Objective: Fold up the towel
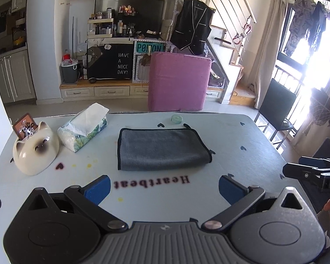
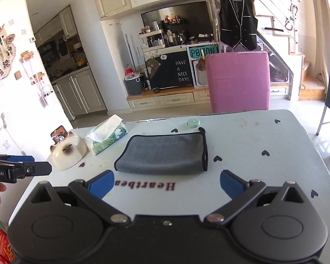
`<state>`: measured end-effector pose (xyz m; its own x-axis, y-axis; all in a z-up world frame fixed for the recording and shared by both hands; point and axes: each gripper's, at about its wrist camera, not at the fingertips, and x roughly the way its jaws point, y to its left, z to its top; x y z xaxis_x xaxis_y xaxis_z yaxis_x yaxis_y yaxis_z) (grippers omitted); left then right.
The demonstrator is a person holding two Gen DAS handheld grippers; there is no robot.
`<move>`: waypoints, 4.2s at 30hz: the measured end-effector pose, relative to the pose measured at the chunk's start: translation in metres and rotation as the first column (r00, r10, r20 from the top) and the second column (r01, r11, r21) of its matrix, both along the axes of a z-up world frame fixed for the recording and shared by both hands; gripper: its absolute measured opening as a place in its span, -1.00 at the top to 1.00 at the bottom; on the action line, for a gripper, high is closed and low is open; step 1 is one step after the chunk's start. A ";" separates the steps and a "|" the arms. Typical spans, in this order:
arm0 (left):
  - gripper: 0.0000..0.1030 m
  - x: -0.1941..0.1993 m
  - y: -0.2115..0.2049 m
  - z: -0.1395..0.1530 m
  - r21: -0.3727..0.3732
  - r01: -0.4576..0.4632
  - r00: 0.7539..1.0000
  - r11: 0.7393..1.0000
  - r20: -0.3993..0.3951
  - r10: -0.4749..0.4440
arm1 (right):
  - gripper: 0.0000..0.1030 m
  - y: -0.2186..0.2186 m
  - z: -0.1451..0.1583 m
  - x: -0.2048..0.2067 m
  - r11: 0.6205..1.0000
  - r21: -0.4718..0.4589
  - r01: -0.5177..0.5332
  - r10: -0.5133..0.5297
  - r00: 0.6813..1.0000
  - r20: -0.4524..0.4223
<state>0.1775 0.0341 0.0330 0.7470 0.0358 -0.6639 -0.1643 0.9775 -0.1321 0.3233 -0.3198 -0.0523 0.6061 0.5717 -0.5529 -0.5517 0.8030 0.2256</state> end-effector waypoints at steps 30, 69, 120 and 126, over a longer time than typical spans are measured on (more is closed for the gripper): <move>-1.00 -0.126 -0.028 -0.006 0.015 0.050 0.996 0.999 0.072 -0.050 | -0.99 -0.047 0.008 -0.137 0.999 0.030 -0.035 0.032 0.997 0.075; -1.00 -0.187 -0.036 -0.016 0.003 0.025 0.998 1.000 0.065 -0.025 | -0.99 -0.058 0.005 -0.200 0.999 -0.017 -0.037 0.038 0.997 0.069; -1.00 -0.188 -0.038 -0.019 -0.005 0.039 0.998 0.999 0.059 -0.039 | -0.99 -0.055 0.001 -0.204 0.998 -0.031 -0.058 0.060 0.996 0.062; -1.00 -0.188 -0.039 -0.018 -0.005 0.037 0.998 0.999 0.059 -0.036 | -0.99 -0.055 0.000 -0.204 0.998 -0.030 -0.056 0.058 0.996 0.061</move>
